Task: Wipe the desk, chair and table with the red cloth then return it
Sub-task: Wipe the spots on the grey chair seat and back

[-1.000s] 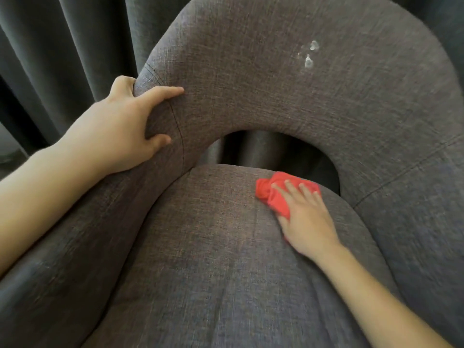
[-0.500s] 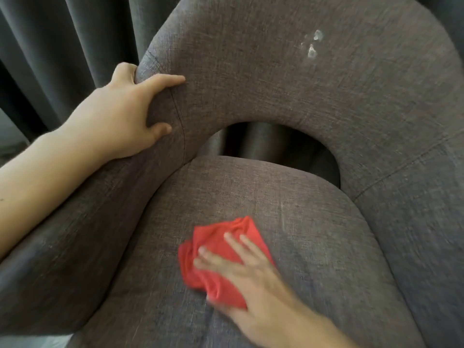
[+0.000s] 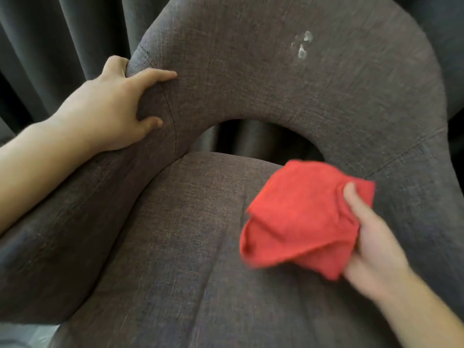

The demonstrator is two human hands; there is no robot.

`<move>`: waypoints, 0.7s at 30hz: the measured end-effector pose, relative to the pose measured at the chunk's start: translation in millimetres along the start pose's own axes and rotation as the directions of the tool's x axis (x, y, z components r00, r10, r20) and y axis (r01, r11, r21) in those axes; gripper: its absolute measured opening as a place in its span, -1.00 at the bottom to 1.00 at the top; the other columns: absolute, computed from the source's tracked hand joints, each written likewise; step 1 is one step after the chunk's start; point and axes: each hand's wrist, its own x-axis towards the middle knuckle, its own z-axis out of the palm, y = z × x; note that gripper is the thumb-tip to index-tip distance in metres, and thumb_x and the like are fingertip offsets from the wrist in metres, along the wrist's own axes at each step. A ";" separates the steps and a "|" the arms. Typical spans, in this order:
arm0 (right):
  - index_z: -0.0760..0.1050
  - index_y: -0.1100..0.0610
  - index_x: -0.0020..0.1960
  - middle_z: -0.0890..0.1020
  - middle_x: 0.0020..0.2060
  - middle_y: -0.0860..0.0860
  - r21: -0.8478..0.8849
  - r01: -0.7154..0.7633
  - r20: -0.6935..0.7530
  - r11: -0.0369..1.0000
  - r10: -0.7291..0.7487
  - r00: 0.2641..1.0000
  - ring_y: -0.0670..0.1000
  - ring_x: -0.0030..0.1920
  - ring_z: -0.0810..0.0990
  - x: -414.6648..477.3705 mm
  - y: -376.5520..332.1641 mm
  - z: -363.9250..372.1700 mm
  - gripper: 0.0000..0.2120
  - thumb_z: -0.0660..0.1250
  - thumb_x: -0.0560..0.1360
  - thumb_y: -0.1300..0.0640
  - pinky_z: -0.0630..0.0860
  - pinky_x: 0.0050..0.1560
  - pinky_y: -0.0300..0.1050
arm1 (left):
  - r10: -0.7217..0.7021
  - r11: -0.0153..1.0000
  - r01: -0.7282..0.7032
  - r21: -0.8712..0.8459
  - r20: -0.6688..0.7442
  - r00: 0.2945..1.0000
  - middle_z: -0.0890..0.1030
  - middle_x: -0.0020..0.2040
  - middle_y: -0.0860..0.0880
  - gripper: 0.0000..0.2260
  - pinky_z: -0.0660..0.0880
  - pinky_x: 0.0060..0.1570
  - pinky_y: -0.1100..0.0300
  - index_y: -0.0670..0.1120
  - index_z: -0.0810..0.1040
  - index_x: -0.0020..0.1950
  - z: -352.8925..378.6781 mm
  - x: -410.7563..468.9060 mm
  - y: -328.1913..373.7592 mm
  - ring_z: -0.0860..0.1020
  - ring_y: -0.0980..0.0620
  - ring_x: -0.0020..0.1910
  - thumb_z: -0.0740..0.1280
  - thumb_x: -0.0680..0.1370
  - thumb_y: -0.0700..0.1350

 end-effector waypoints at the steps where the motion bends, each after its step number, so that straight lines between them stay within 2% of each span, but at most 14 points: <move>1: 0.64 0.11 0.25 0.72 0.16 0.07 0.085 0.018 -0.035 0.996 -0.015 0.999 0.02 0.17 0.69 16.4 -17.8 18.0 -0.54 0.33 0.51 -0.16 0.68 -0.02 0.00 | 0.001 1.000 -0.001 0.001 -0.003 1.000 0.33 0.32 -0.26 -0.28 0.54 0.06 -0.30 0.43 0.15 0.46 0.1 0.2 -0.2 0.54 -0.47 0.06 0.41 0.40 0.15; 2: 0.63 0.10 0.24 0.73 0.13 0.06 -0.014 0.094 -0.129 0.995 -0.095 0.987 0.02 0.16 0.70 34.7 -35.7 18.3 -0.55 0.31 0.51 -0.16 0.68 0.04 0.00 | 0.001 1.000 -0.001 0.000 -0.004 1.000 0.33 0.32 -0.25 -0.28 0.54 0.05 -0.30 0.44 0.14 0.46 0.2 0.6 -0.7 0.54 -0.47 0.05 0.41 0.39 0.15; 3: 0.63 0.06 0.19 0.74 0.10 0.06 -0.147 0.189 -0.143 0.971 -0.210 0.967 0.03 0.14 0.70 53.1 -40.8 24.7 -0.59 0.31 0.50 -0.18 0.66 0.11 0.00 | -0.001 1.000 0.001 -0.001 -0.004 1.000 0.32 0.33 -0.24 -0.29 0.55 0.04 -0.30 0.44 0.14 0.45 0.5 0.7 -1.0 0.54 -0.46 0.05 0.41 0.39 0.16; 4: 0.63 0.01 0.13 0.73 0.10 0.08 -0.299 0.249 -0.139 0.921 -0.300 0.944 0.02 0.13 0.70 60.4 -38.8 23.0 -0.64 0.30 0.51 -0.20 0.61 0.20 -0.02 | -0.002 1.000 0.002 -0.003 -0.004 1.000 0.32 0.33 -0.23 -0.29 0.56 0.04 -0.30 0.45 0.14 0.45 0.7 0.8 -1.1 0.54 -0.46 0.05 0.41 0.40 0.16; 5: 0.62 -0.03 0.14 0.70 0.15 0.11 -0.510 0.232 -0.128 0.828 -0.340 0.932 -0.01 0.13 0.67 68.9 -24.3 12.4 -0.69 0.28 0.55 -0.18 0.54 0.27 -0.09 | -0.002 1.000 0.002 -0.005 -0.002 1.000 0.32 0.33 -0.22 -0.29 0.56 0.04 -0.30 0.45 0.14 0.45 0.8 1.1 -1.1 0.54 -0.45 0.05 0.41 0.40 0.16; 6: 0.57 -0.05 0.25 0.65 0.25 0.16 -0.736 0.180 -0.071 0.652 -0.339 0.938 -0.02 0.20 0.62 79.0 -11.8 5.6 -0.70 0.25 0.60 -0.13 0.45 0.33 -0.16 | -0.002 1.000 0.002 -0.008 -0.002 1.000 0.32 0.34 -0.22 -0.29 0.56 0.04 -0.30 0.45 0.14 0.45 0.8 1.4 -1.4 0.54 -0.45 0.05 0.41 0.40 0.16; 7: 0.48 0.00 0.40 0.56 0.37 0.19 -0.883 0.159 0.017 0.442 -0.308 0.951 0.04 0.34 0.52 88.6 -0.4 5.4 -0.62 0.22 0.64 -0.09 0.34 0.41 -0.13 | -0.002 1.000 0.002 -0.010 -0.002 1.000 0.32 0.34 -0.22 -0.30 0.56 0.05 -0.30 0.45 0.14 0.45 0.8 1.3 -1.6 0.54 -0.45 0.06 0.41 0.40 0.16; 8: 0.39 0.05 0.49 0.45 0.46 0.18 -0.957 0.144 0.082 0.253 -0.238 0.968 0.12 0.47 0.38 94.7 13.1 6.0 -0.55 0.20 0.65 -0.08 0.21 0.49 -0.07 | -0.002 1.000 0.002 -0.013 -0.001 1.000 0.31 0.34 -0.22 -0.30 0.56 0.06 -0.30 0.45 0.14 0.45 0.9 0.8 -1.4 0.54 -0.45 0.07 0.41 0.41 0.15; 9: 0.33 0.04 0.53 0.38 0.51 0.14 -0.977 0.178 0.154 0.119 -0.184 0.971 0.16 0.55 0.25 96.0 22.4 8.4 -0.51 0.19 0.65 -0.10 0.09 0.53 -0.04 | -0.002 1.000 0.002 -0.015 -0.002 1.000 0.31 0.35 -0.22 -0.30 0.55 0.07 -0.31 0.45 0.14 0.45 1.3 0.3 -1.3 0.53 -0.46 0.07 0.41 0.41 0.15; 10: 0.30 -0.01 0.54 0.35 0.53 0.09 -0.972 0.231 0.222 0.039 -0.152 0.963 0.15 0.58 0.17 96.1 29.6 12.1 -0.50 0.18 0.64 -0.12 0.01 0.55 -0.05 | -0.001 1.000 0.001 -0.013 -0.003 1.000 0.31 0.35 -0.22 -0.30 0.55 0.07 -0.31 0.45 0.14 0.45 1.4 0.0 -1.6 0.53 -0.46 0.08 0.42 0.42 0.14; 12: 0.30 -0.09 0.53 0.28 0.52 -0.12 -0.942 0.336 0.334 0.012 -0.088 0.938 0.06 0.59 0.10 85.5 35.9 23.4 -0.52 0.17 0.64 -0.14 -0.12 0.55 -0.22 | 0.002 1.000 -0.002 -0.004 0.001 1.000 0.31 0.35 -0.23 -0.30 0.54 0.08 -0.32 0.44 0.14 0.46 1.2 0.7 -2.7 0.52 -0.47 0.09 0.41 0.43 0.13; 15: 0.32 -0.12 0.52 0.20 0.41 -0.32 -0.858 0.510 0.511 0.062 0.003 0.859 -0.08 0.57 0.03 55.4 43.5 43.1 -0.54 0.22 0.64 -0.11 -0.34 0.34 -0.57 | 0.016 1.000 -0.016 -0.008 0.011 1.000 0.30 0.37 -0.25 -0.29 0.52 0.12 -0.36 0.42 0.14 0.47 0.4 1.0 -1.2 0.50 -0.49 0.15 0.42 0.43 0.11; 18: 0.31 -0.17 0.52 0.18 0.49 -0.34 -0.797 0.589 0.602 0.133 0.094 0.793 -0.19 0.54 -0.09 9.4 53.9 56.1 -0.54 0.23 0.64 -0.10 -0.38 0.31 -0.59 | 0.014 1.000 -0.013 -0.009 0.021 1.000 0.28 0.40 -0.27 -0.28 0.51 0.12 -0.35 0.40 0.14 0.48 0.0 0.8 -2.2 0.48 -0.49 0.18 0.42 0.43 0.09; 21: 0.33 -0.21 0.50 0.23 0.51 -0.36 -0.769 0.570 0.629 0.289 0.186 0.755 -0.26 0.56 -0.13 -33.0 63.6 57.3 -0.54 0.27 0.62 -0.10 -0.30 0.45 -0.46 | 0.020 1.000 -0.020 -0.012 0.023 1.000 0.28 0.40 -0.27 -0.28 0.52 0.13 -0.35 0.39 0.15 0.49 0.4 0.4 -1.4 0.49 -0.48 0.18 0.43 0.44 0.07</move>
